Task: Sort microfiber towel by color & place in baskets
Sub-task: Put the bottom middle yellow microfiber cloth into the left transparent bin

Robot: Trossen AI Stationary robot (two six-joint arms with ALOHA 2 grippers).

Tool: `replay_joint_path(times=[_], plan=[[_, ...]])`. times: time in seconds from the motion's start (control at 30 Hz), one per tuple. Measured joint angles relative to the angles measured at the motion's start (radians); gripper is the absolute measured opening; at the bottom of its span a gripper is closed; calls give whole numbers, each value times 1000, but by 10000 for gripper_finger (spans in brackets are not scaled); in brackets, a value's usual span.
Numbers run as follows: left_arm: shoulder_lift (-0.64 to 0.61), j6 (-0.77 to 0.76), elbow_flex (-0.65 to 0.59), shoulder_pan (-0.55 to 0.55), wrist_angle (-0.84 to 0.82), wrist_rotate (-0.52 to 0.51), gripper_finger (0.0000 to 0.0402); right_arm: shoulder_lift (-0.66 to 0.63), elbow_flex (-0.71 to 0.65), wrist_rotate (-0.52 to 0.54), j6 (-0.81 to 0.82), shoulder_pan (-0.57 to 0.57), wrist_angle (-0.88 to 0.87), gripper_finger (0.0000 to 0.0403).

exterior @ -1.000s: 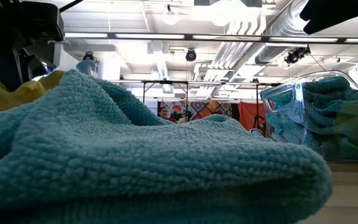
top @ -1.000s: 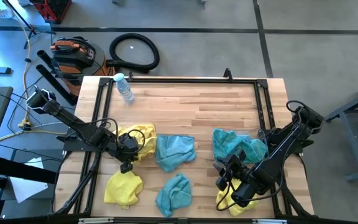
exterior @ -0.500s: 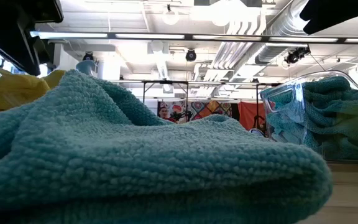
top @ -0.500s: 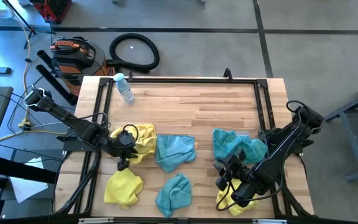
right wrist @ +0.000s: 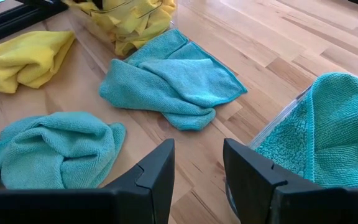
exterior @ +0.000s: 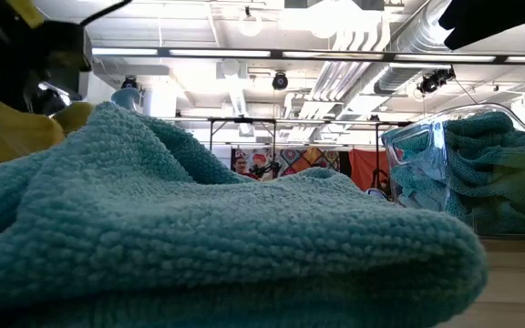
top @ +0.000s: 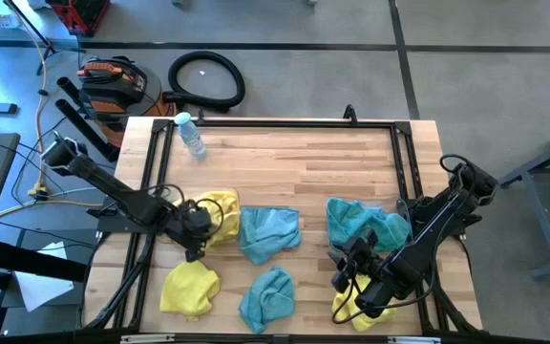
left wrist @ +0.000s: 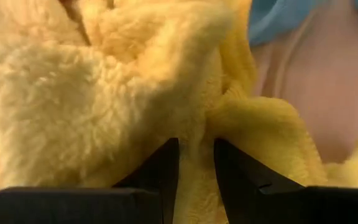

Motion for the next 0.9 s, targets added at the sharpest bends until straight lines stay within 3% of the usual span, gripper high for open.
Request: replay_joint_path(times=[0.4,0.9], plan=[[142,4,3,0,32,47,92,0,0,2,0,0,4,132],[-68,31,0,0,-11,25,92,0,0,2,-6,0,6,132]])
